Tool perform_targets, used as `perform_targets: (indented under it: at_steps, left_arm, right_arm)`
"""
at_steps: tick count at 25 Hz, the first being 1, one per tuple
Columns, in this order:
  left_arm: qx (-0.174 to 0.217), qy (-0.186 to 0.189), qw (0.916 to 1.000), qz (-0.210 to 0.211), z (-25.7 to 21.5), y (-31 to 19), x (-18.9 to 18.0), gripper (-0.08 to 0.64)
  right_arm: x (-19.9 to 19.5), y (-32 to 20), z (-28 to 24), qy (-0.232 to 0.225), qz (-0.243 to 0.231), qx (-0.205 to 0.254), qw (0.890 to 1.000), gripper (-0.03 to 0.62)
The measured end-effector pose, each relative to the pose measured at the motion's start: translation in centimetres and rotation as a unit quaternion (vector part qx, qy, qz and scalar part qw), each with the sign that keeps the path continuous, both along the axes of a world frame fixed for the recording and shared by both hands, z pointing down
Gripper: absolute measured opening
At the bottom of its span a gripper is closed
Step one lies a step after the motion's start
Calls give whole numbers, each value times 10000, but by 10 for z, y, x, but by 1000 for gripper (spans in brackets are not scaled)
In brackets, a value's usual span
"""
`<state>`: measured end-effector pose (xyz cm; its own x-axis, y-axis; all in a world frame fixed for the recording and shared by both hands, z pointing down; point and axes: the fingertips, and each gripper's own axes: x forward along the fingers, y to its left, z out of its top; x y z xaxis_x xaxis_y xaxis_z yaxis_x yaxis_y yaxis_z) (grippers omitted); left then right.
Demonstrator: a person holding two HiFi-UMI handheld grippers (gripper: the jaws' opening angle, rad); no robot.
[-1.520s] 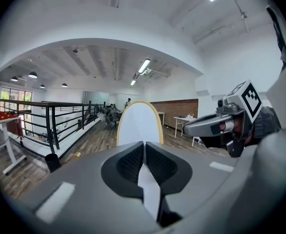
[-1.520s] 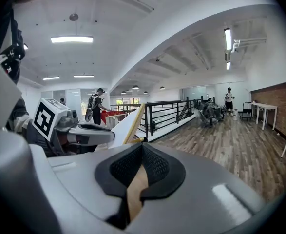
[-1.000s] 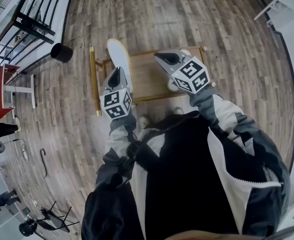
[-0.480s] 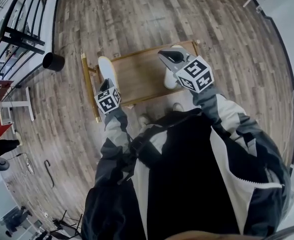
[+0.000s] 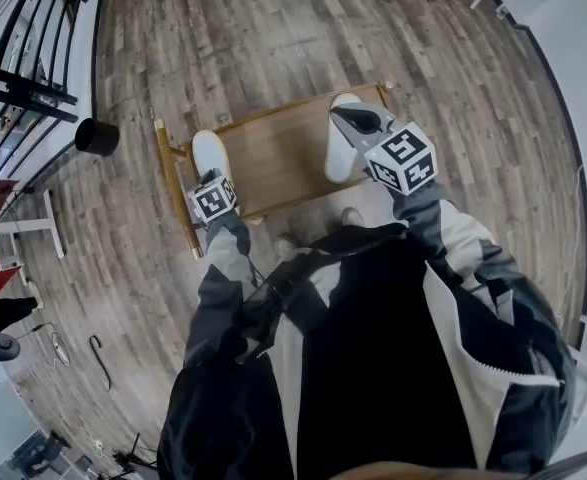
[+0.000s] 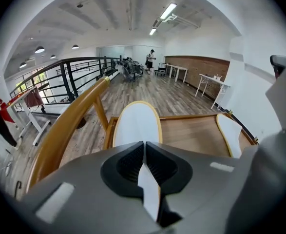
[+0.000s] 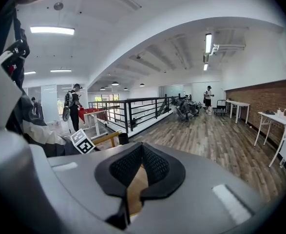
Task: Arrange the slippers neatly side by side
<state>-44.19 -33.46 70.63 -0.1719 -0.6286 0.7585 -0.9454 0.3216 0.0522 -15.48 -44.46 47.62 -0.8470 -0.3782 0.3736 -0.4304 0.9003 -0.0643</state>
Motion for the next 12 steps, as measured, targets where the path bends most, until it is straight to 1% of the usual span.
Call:
perform_targets:
  at_steps: [5, 7, 12]
  left_arm:
    - [-205, 123, 9997, -25, 17, -1, -12, 28]
    - [-299, 105, 9995, 31, 22, -2, -14, 28]
    - [-376, 116, 9991, 179, 29, -5, -10, 29]
  right_arm:
    - [-3, 2, 4, 73, 57, -25, 10000, 3]
    - [-5, 3, 5, 110, 58, -40, 9999, 4]
    - [-8, 3, 6, 159, 55, -39, 9999, 3]
